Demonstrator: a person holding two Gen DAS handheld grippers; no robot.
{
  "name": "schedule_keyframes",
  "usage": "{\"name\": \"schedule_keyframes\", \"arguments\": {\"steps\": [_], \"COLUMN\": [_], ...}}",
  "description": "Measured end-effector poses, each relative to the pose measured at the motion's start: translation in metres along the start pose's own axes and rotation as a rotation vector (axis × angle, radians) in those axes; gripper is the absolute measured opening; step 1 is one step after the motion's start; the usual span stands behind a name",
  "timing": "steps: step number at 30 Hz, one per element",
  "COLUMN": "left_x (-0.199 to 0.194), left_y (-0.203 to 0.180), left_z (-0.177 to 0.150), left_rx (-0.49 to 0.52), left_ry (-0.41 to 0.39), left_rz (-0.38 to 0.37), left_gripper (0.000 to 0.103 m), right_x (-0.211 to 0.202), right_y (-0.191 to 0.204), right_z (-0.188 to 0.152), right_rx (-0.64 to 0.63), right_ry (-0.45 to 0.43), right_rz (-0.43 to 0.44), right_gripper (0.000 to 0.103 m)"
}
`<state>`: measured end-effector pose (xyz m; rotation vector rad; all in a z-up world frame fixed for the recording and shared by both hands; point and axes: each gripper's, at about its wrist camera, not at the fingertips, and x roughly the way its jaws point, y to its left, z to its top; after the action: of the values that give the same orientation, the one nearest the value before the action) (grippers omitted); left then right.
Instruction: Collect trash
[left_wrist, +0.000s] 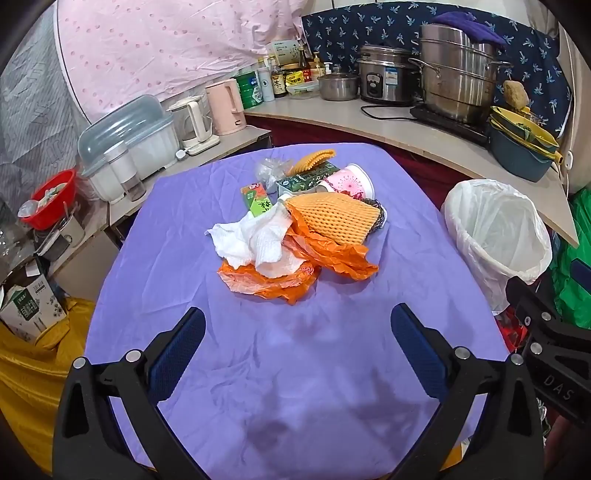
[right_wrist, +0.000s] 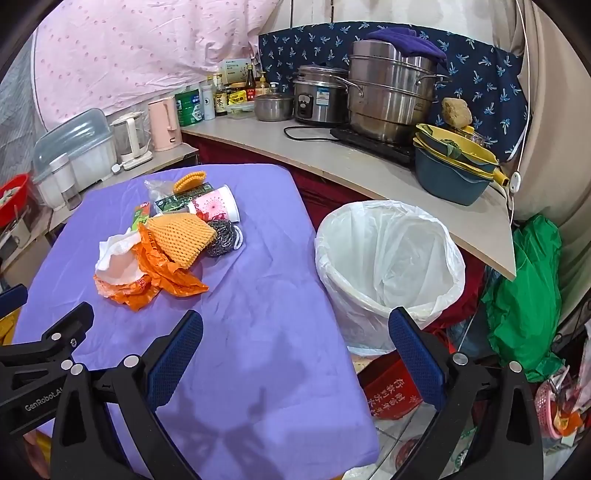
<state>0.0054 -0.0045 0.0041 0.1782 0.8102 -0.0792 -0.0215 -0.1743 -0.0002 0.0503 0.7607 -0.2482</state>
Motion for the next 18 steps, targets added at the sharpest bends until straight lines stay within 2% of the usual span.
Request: {"name": "schedule_keyframes", "arguments": {"steps": [18], "left_x": [0.0007], "left_y": [-0.0039], "left_z": [0.0009], "left_rx": [-0.005], "left_ry": [0.01], "left_rz": [-0.005], "left_gripper": [0.096], "right_x": [0.0027], "right_y": [-0.005], "right_z": [0.0015], "right_rx": [0.01], "right_ry": [0.009], "right_rz": [-0.002], "right_gripper": [0.096]}}
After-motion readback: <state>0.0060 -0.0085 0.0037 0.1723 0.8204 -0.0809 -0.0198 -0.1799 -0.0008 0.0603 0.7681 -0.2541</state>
